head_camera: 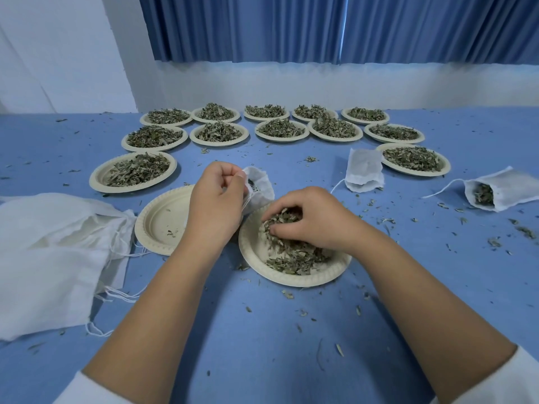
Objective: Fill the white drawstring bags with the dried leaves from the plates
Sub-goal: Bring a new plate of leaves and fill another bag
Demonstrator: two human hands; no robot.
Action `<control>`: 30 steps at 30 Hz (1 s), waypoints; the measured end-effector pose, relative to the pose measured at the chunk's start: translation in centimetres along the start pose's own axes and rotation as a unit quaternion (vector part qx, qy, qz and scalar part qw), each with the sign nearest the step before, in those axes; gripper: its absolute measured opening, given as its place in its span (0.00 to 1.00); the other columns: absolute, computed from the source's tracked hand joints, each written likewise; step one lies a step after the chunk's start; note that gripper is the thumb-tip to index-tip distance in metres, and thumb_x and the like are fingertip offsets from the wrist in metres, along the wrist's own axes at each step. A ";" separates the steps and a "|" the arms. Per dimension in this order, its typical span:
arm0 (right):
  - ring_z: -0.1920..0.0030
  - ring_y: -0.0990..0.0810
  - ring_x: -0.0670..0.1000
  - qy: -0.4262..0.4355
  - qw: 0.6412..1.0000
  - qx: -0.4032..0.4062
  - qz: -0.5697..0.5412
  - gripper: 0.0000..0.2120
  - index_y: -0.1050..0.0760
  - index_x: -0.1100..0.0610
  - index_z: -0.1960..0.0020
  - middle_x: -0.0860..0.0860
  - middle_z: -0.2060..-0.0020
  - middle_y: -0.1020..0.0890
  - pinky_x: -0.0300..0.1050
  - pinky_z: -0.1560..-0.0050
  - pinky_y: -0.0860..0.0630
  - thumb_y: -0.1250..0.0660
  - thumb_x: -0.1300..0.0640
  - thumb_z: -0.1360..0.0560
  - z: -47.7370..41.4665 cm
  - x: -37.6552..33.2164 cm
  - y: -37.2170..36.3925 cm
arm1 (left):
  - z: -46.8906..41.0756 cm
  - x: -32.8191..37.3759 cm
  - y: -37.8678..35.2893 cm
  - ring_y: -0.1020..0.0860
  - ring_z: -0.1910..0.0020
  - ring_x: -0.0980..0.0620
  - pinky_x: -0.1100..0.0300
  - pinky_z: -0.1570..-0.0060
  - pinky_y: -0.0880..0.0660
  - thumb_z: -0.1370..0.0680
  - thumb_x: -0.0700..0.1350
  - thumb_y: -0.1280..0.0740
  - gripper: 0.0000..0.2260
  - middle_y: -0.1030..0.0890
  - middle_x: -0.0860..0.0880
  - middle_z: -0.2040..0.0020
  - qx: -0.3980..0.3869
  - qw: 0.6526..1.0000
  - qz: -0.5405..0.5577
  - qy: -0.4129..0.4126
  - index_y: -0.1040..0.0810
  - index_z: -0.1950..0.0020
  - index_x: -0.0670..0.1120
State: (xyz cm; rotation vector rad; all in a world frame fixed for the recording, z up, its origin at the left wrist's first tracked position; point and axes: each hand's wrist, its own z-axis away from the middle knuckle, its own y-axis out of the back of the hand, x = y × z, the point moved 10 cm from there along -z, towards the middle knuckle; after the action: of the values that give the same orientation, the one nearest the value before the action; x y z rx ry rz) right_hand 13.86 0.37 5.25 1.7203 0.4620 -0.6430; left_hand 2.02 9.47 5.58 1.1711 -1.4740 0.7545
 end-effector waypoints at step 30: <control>0.57 0.19 0.42 -0.060 0.984 0.145 -0.078 0.09 0.16 0.53 0.50 0.42 0.58 0.16 0.34 0.56 0.27 0.27 0.62 0.29 0.0 1.8 2.3 | 1.8 0.1 -3.9 0.19 0.66 0.58 0.58 0.55 0.21 0.22 0.41 0.33 0.03 0.18 0.52 0.69 -0.132 0.991 -0.015 -0.001 0.22 0.56 0.46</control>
State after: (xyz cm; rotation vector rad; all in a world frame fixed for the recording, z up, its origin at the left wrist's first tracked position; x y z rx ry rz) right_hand 16.63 -0.24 5.86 1.9172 0.4371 -0.9617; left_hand 5.09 6.51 4.75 0.9895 -1.5030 0.5190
